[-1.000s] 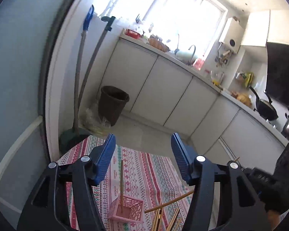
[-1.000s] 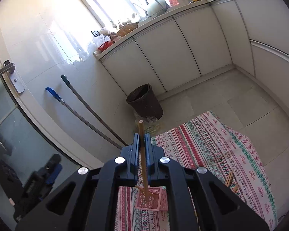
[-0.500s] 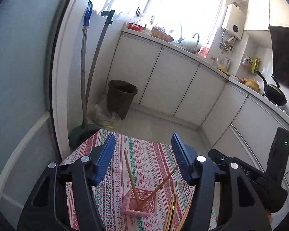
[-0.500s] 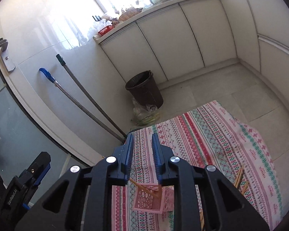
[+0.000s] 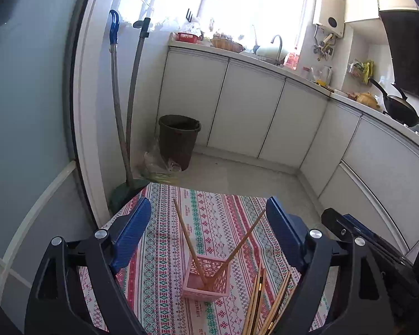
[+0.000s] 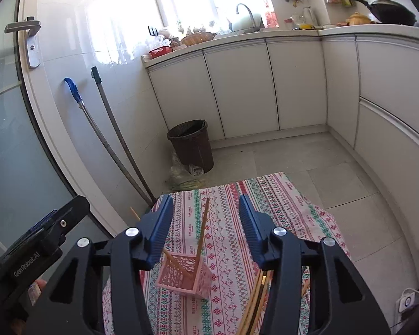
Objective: Organize utensils
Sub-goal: 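Lift both grippers away from the pink basket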
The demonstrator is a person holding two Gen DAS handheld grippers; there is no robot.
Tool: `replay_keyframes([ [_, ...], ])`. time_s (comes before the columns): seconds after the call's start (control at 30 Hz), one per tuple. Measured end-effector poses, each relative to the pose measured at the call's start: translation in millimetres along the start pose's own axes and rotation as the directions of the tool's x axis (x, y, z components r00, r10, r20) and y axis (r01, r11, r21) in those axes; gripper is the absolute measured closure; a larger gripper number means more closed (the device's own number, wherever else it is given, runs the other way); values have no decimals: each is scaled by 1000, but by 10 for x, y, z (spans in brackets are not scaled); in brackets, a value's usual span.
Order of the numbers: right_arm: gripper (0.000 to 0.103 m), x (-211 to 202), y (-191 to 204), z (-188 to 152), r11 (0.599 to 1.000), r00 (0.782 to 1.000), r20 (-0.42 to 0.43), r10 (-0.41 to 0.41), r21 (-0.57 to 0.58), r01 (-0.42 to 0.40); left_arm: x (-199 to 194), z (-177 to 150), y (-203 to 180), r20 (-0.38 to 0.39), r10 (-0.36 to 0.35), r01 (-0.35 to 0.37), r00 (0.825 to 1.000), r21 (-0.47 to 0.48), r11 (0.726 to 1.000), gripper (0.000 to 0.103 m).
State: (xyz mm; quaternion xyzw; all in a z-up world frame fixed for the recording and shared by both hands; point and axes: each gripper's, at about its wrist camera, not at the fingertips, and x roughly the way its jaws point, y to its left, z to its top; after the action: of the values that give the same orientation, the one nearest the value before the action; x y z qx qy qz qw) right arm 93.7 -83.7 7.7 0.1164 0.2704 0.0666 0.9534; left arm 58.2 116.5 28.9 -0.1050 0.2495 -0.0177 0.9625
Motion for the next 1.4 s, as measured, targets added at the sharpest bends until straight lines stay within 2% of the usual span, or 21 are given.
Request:
replay_keyframes([
  [0.1, 43, -61, -60, -58, 999, 999, 7, -32, -8, 32, -8, -74, -59, -6, 11, -10, 1000, 21, 1000, 18],
  [0.3, 32, -114, -219, -157, 996, 996, -14, -89, 4, 89, -62, -199, -185, 1, 18, -18, 1000, 62, 998, 11],
  [0.67, 25, -181, -428, -280, 988, 987, -27, -156, 18, 156, -56, -345, -246, -26, 9, -7, 1000, 75, 997, 7],
  [1.0, 7, -232, -651, -341, 977, 979, -28, -204, 55, 205, -10, -432, -335, -56, 6, 0, 998, 111, 994, 7],
  [1.3, 7, -232, -1251, -518, 956, 961, -149, -235, 142, 256, 140, -590, -549, -128, -13, 36, 992, 181, 983, 7],
  [1.4, 7, -275, -1444, -551, 945, 954, -166, -248, 174, 276, 223, -690, -698, -182, -41, 82, 982, 223, 971, 7],
])
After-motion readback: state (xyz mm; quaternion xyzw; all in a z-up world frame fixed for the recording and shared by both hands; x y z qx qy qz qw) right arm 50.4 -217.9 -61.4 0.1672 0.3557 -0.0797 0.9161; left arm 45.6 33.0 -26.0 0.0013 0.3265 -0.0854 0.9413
